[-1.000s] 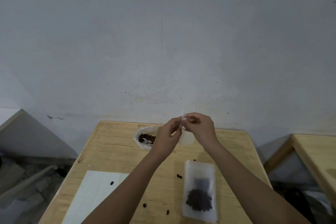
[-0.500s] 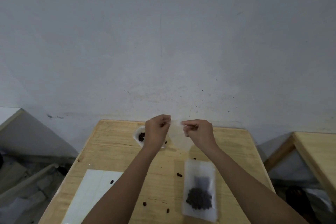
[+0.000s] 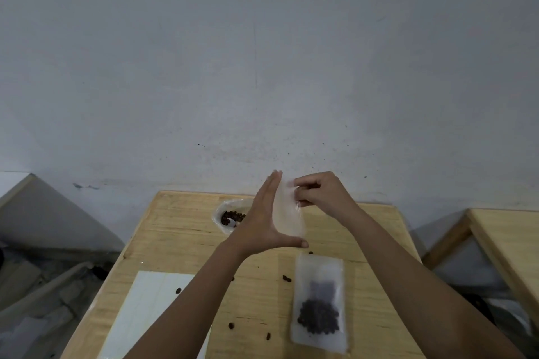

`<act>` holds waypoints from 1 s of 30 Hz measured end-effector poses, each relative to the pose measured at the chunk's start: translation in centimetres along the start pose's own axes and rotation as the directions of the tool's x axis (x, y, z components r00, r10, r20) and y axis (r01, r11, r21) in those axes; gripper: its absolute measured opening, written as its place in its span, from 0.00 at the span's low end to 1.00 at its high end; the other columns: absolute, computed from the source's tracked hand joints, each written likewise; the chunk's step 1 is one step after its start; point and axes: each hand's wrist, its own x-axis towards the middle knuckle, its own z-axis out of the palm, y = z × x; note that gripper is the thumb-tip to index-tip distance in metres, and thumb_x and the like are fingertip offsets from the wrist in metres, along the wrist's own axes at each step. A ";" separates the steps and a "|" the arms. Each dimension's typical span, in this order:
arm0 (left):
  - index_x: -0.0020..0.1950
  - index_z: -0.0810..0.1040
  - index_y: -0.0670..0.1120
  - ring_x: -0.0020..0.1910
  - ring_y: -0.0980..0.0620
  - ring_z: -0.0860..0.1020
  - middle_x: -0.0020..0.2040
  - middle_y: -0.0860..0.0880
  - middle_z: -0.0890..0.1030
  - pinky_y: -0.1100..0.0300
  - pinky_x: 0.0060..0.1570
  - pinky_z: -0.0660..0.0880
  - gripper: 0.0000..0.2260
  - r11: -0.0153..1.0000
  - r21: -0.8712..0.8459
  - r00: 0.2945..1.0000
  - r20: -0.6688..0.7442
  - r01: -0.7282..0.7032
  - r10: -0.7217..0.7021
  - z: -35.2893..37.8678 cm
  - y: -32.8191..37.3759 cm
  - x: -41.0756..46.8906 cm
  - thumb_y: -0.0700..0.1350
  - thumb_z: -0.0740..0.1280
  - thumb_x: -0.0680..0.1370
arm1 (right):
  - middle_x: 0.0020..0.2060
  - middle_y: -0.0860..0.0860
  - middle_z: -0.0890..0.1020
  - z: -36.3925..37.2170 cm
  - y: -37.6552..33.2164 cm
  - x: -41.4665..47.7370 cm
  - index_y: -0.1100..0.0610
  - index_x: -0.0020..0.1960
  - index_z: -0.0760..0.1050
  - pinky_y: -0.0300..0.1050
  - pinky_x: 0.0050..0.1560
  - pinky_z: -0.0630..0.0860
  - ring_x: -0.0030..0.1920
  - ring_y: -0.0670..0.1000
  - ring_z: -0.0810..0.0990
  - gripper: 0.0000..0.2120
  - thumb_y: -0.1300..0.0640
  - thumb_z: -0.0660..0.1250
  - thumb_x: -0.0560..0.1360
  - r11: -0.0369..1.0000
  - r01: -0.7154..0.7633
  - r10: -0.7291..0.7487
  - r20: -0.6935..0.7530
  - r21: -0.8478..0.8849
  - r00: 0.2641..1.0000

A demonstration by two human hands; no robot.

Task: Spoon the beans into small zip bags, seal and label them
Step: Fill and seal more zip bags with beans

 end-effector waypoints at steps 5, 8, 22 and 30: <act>0.75 0.40 0.59 0.73 0.58 0.50 0.72 0.61 0.48 0.54 0.68 0.62 0.56 0.981 0.187 0.990 -0.119 -0.056 0.080 0.6 -0.4 0.2 0.61 0.77 0.60 | 0.31 0.56 0.81 0.0 -0.7 -0.1 0.62 0.48 0.82 0.37 0.40 0.79 0.32 0.47 0.80 0.12 0.71 0.67 0.67 0.988 0.079 -0.074 0.046 -0.130 0.996; 0.74 0.54 0.51 0.65 0.60 0.60 0.66 0.56 0.60 0.63 0.59 0.66 0.47 0.976 0.194 0.969 -0.205 -0.095 0.135 0.8 -0.7 0.3 0.62 0.73 0.61 | 0.30 0.46 0.81 0.3 -0.4 0.2 0.58 0.43 0.84 0.31 0.35 0.75 0.30 0.41 0.77 0.12 0.70 0.65 0.68 0.945 0.136 -0.163 -0.065 -0.298 0.985; 0.67 0.67 0.47 0.57 0.66 0.64 0.59 0.57 0.65 0.78 0.50 0.65 0.35 0.980 0.165 0.906 -0.389 -0.111 0.168 1.2 -1.2 -0.1 0.57 0.73 0.64 | 0.51 0.51 0.82 2.1 0.2 -0.6 0.58 0.55 0.81 0.35 0.45 0.71 0.46 0.45 0.77 0.18 0.57 0.76 0.66 0.871 0.056 -0.037 0.050 -0.488 0.998; 0.65 0.69 0.46 0.55 0.62 0.66 0.58 0.54 0.68 0.75 0.47 0.65 0.34 0.968 0.223 0.918 -0.350 -0.113 0.188 0.1 -2.7 -0.3 0.58 0.73 0.63 | 0.50 0.49 0.80 3.2 0.5 -0.8 0.57 0.58 0.78 0.35 0.44 0.69 0.46 0.46 0.75 0.27 0.50 0.79 0.62 0.846 0.091 -0.054 0.086 -0.525 0.995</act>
